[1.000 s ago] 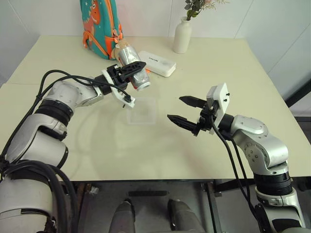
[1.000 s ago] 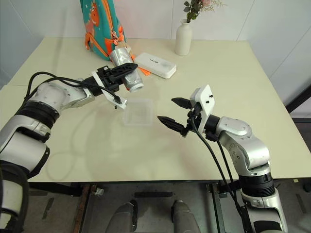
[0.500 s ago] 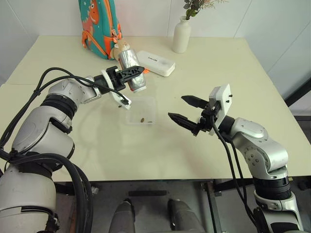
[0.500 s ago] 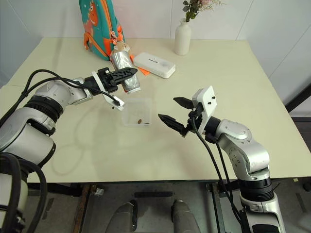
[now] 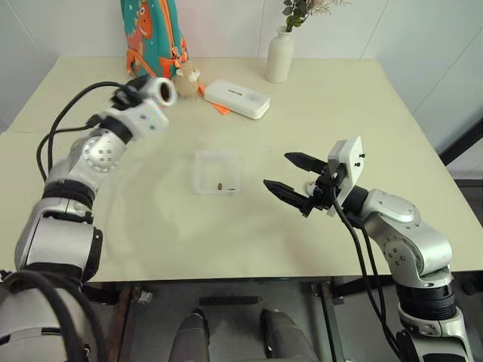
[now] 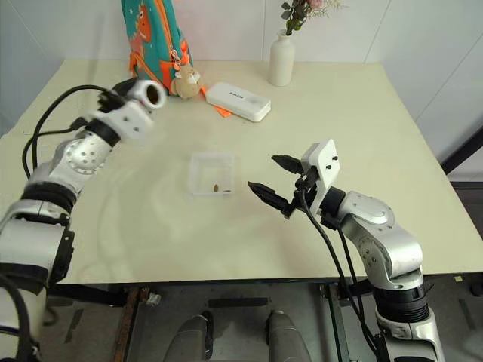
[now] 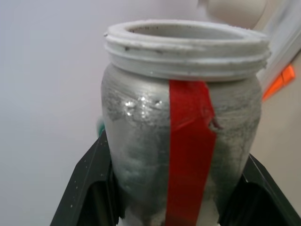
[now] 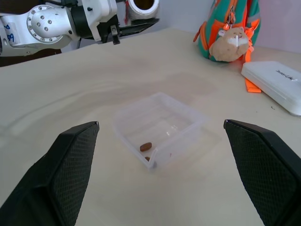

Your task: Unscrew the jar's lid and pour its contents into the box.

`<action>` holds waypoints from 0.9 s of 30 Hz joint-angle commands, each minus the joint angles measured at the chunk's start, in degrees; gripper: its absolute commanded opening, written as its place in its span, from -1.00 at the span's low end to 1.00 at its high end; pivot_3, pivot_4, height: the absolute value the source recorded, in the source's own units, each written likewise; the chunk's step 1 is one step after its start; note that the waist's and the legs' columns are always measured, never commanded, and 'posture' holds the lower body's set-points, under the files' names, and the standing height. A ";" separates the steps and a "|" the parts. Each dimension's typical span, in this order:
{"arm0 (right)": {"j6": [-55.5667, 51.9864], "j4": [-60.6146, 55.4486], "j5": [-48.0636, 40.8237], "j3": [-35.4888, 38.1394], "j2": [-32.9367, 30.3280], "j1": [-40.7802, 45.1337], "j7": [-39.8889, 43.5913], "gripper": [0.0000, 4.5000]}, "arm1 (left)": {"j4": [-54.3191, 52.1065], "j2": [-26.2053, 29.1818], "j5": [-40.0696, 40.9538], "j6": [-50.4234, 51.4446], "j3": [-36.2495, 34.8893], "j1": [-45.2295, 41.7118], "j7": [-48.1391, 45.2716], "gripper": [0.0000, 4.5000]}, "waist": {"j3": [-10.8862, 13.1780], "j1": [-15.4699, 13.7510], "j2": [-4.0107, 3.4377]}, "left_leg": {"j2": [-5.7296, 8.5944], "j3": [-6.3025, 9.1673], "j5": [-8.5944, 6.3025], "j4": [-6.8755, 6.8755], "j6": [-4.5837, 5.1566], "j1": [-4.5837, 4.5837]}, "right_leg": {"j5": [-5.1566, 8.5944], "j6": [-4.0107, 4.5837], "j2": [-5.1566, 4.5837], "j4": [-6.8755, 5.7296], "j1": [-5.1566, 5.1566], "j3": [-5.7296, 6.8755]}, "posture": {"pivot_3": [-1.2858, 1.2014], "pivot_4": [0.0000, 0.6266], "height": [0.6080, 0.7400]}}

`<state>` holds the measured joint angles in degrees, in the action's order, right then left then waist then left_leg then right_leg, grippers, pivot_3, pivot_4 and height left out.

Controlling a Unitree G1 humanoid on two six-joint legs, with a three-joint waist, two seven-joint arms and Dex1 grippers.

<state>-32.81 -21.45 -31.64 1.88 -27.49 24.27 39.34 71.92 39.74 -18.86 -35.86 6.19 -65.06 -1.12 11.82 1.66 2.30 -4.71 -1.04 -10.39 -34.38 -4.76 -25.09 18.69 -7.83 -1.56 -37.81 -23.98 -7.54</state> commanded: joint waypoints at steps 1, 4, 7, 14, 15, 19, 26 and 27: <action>2.94 -1.07 1.24 -0.80 -1.38 0.54 2.26 0.99 | -0.94 -0.03 17.92 17.27 -14.71 1.52 -13.56 -0.12 | 0.00 0.16 0.00 | 0.00 0.00 0.00 -0.05 0.00 0.01 | 0.00 0.00 0.02 -0.05 0.00 0.00 | 0.03 -0.52 1.00; 4.63 0.10 2.79 -2.12 -2.40 0.89 3.96 0.99 | -3.77 -0.05 24.66 23.11 -21.15 5.56 -17.98 -0.12 | -0.01 0.12 0.00 | 0.00 0.08 0.00 -0.15 0.02 0.07 | 0.00 0.00 0.02 -0.12 0.08 0.01 | 0.03 -0.52 1.00; 5.81 0.94 3.73 -2.87 -2.76 1.17 5.09 0.99 | -6.51 0.48 27.35 22.24 -23.98 10.56 -20.48 -0.12 | -0.01 0.11 0.01 | 0.00 0.14 -0.02 -0.29 0.05 0.07 | -0.01 -0.02 0.03 -0.11 0.19 0.02 | 0.03 -0.52 1.00; 7.04 0.99 5.32 -3.59 -2.92 0.72 6.02 0.99 | -8.94 -0.05 31.36 19.34 -28.23 18.64 -22.81 -0.12 | -0.03 -0.04 0.04 | -0.01 0.19 -0.03 -0.49 0.07 0.08 | -0.06 0.00 0.03 -0.15 0.26 0.05 | 0.03 -0.52 1.00; 6.97 0.82 5.33 -3.50 -2.92 0.59 6.05 0.99 | -9.20 -0.20 31.83 19.05 -28.72 19.54 -23.06 -0.12 | -0.04 -0.04 0.05 | -0.01 0.19 -0.04 -0.52 0.08 0.08 | -0.07 -0.01 0.03 -0.14 0.28 0.05 | 0.03 -0.52 1.00; 6.96 0.72 5.52 -3.42 -2.95 0.46 6.18 1.00 | -10.61 -0.84 33.49 18.82 -29.76 21.75 -25.38 0.03 | -0.06 -0.04 0.08 | -0.01 0.19 -0.05 -0.58 0.10 0.08 | -0.11 0.01 0.03 -0.13 0.31 0.05 | 0.03 -0.52 1.00; 7.29 1.60 5.76 -3.51 -2.69 1.18 6.90 1.00 | -13.31 -1.58 34.10 18.07 -30.04 24.28 -26.51 0.99 | -0.06 0.11 0.08 | -0.02 0.19 -0.05 -0.58 0.10 0.10 | -0.12 0.03 0.03 -0.12 0.31 0.05 | 0.03 -0.52 1.00; 7.32 1.68 5.75 -3.50 -2.63 1.31 6.93 1.00 | -13.65 -1.60 34.17 18.16 -30.07 24.57 -26.60 1.00 | -0.06 0.16 0.08 | -0.02 0.18 -0.05 -0.58 0.10 0.11 | -0.12 0.03 0.03 -0.11 0.31 0.05 | 0.03 -0.52 1.00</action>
<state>-26.59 -19.09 -25.70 -2.08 -29.86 24.52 45.82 60.62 37.46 14.41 -16.41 -22.78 -41.11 -28.03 11.76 1.82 2.39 -4.73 -0.87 -10.44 -34.95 -4.66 -24.99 18.57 -7.80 -1.53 -37.92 -23.67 -7.50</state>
